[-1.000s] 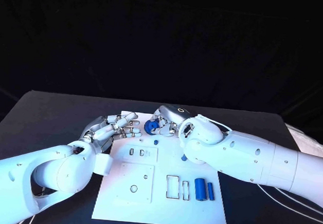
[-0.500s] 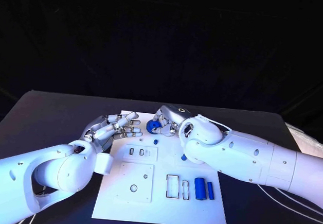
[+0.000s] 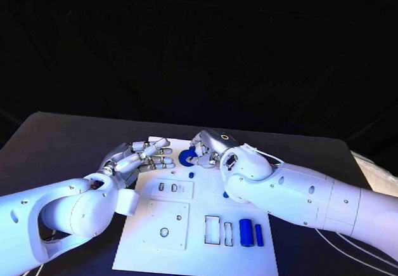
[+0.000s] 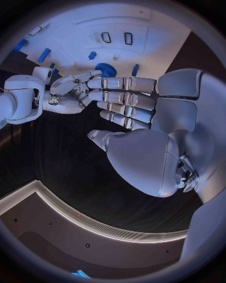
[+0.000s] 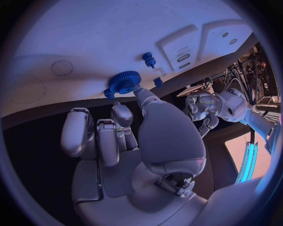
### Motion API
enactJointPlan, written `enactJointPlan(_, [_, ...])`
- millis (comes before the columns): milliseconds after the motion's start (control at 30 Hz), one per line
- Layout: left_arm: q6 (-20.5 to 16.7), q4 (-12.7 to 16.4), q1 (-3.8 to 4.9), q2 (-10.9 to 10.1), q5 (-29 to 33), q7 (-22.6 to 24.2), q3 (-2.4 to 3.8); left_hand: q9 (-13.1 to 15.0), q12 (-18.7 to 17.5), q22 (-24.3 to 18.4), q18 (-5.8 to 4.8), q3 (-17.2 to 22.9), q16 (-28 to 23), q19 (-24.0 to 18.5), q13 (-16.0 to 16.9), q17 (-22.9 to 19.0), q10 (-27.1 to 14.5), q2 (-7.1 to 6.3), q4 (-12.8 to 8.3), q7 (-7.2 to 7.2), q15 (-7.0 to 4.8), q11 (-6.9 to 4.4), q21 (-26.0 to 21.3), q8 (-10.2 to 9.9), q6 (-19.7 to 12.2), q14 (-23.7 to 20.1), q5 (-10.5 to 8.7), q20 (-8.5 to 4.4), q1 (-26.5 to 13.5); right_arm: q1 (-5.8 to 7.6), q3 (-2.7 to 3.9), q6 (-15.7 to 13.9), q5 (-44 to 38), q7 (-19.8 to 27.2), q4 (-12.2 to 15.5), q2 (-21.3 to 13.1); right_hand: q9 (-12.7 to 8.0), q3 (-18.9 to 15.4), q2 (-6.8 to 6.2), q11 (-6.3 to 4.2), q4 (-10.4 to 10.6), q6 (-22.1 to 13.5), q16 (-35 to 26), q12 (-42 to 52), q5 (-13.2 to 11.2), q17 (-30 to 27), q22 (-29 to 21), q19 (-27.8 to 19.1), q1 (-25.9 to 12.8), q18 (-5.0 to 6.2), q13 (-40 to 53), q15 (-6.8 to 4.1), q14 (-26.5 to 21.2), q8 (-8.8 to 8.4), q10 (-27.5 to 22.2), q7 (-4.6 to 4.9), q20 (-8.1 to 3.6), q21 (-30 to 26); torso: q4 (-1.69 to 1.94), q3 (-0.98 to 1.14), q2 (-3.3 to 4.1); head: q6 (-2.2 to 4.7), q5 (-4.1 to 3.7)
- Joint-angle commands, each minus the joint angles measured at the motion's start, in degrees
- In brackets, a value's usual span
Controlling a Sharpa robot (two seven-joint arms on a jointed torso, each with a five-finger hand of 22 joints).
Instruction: Assemble the parts on the task board
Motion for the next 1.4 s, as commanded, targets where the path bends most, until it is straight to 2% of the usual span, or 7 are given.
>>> enactJointPlan(33, [1.14,0.1,0.05,0.04,-0.38,0.25,0.04,-0.04,-0.21,0.05,0.42,0.02,-0.3,-0.16,-0.05,0.06,-0.25,0.64,-0.43,0.33,0.06,0.31,0.19,-0.22,-0.31,-0.47,-0.06,0.17,0.06,-0.03,-0.06,1.07,0.71,1.1,-0.02,0.15,-0.01,-1.35,-0.44,0.36,0.65,-0.48,-0.25,-0.22,0.78,7.03,-0.07,-0.07,0.04,-0.89,-0.19,0.57,4.31,0.07,-0.16,0.01,0.55,-0.28,0.0,-0.01,-0.01,-0.03,-0.03])
enactJointPlan(467, [1.22,0.12,0.05,-0.2,-0.38,0.17,0.04,-0.04,-0.21,0.05,0.42,0.02,-0.3,-0.16,-0.05,0.06,-0.25,0.64,-0.43,0.33,0.06,0.31,0.19,-0.22,-0.31,-0.47,-0.06,0.17,0.06,-0.23,0.31,-4.3,4.3,6.08,6.07,-6.13,0.34,-2.45,0.98,-0.11,1.44,1.35,-0.01,2.39,3.35,7.57,1.31,0.59,2.03,-1.12,1.79,0.22,4.46,0.84,1.35,-0.53,0.36,0.48,-0.22,0.01,-0.05,-0.14,0.01])
enactJointPlan(667, [1.26,0.43,0.05,-0.8,-0.46,0.19,0.04,-0.04,-0.24,0.06,0.43,0.01,-0.33,-0.18,-0.05,0.09,-0.26,0.67,-0.5,0.3,0.06,0.31,0.19,-0.23,-0.31,-0.47,-0.06,0.17,0.07,0.58,0.77,-2.26,16.55,19.35,9.4,-15.45,0.28,-1.73,1.85,-0.23,0.11,1.84,0.12,3.12,3.71,7.87,1.51,0.64,4.77,-1.16,2.43,0.06,4.52,0.77,1.62,-0.56,0.17,0.63,-0.91,0.12,-0.09,0.12,-0.15])
enactJointPlan(933, [1.66,0.47,0.04,-1.09,-1.09,0.12,0.03,0.01,-0.16,0.09,0.48,0.02,-0.33,-0.16,-0.01,0.25,-0.01,0.83,-0.7,0.12,-0.02,0.17,0.25,-0.15,-0.08,-0.26,-0.06,0.15,0.13,0.68,0.77,1.05,24.52,32.36,6.45,-22.17,0.19,-1.18,2.06,-0.14,-1.46,1.96,0.58,2.49,3.34,8.91,2.0,0.76,7.02,-1.27,1.94,0.14,4.71,0.57,1.07,-0.41,0.2,0.86,-1.84,0.68,-0.1,0.38,-0.24])
enactJointPlan(1200, [1.83,0.11,0.0,-0.93,-1.52,0.08,0.02,0.01,-0.16,0.09,0.48,0.02,-0.33,-0.16,-0.01,0.25,-0.01,0.83,-0.7,0.12,-0.02,0.17,0.25,-0.15,-0.08,-0.26,-0.06,0.15,0.13,-0.67,0.57,2.98,25.94,33.22,2.41,-23.76,0.15,-1.45,1.56,-0.1,-1.82,1.91,0.52,1.79,3.31,8.79,1.77,0.62,7.29,-1.22,1.35,0.19,4.67,0.48,0.6,-0.38,0.24,0.75,-2.43,1.27,0.02,0.45,-0.78])
enactJointPlan(1333, [1.83,-0.07,-0.01,-0.87,-1.61,0.08,0.01,0.01,-0.14,0.1,0.49,0.02,-0.34,-0.16,-0.01,0.28,0.05,0.87,-0.75,0.09,-0.05,0.15,0.26,-0.14,-0.02,-0.23,-0.05,0.14,0.14,-1.35,0.53,3.63,26.09,32.58,0.86,-23.41,0.14,-1.52,1.47,-0.09,-1.87,1.89,0.48,1.64,3.27,8.71,1.74,0.6,7.31,-1.21,1.22,0.2,4.65,0.45,0.51,-0.37,0.25,0.74,-2.41,1.36,0.04,0.3,-0.79])
enactJointPlan(1400, [1.84,-0.15,-0.02,-0.82,-1.64,0.08,0.01,0.01,-0.14,0.1,0.49,0.02,-0.34,-0.16,-0.01,0.29,0.06,0.88,-0.75,0.09,-0.05,0.14,0.26,-0.14,-0.02,-0.22,-0.05,0.14,0.14,-1.69,0.53,4.06,26.11,32.36,0.11,-23.19,0.13,-1.61,1.36,-0.07,-1.91,1.85,0.43,1.51,3.22,8.61,1.72,0.58,7.29,-1.21,1.11,0.21,4.63,0.42,0.42,-0.37,0.26,0.73,-2.28,1.21,-0.02,0.17,-0.8])
